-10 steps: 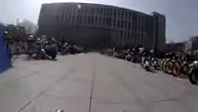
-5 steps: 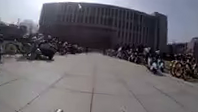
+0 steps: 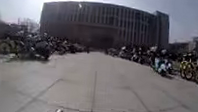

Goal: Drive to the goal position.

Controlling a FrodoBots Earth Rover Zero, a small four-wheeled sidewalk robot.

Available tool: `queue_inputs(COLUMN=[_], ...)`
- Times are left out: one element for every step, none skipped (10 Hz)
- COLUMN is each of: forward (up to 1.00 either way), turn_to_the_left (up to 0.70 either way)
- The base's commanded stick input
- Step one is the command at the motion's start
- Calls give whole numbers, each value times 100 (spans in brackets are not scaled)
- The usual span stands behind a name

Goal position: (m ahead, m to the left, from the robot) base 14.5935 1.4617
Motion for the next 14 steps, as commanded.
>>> queue_inputs(forward=[100,100,100,100,100,100,100,100,100,100,100,100,100,100], turn_to_the_left=[-27,0,0,0,0,0,0,0,0,0,0,0,0,0])
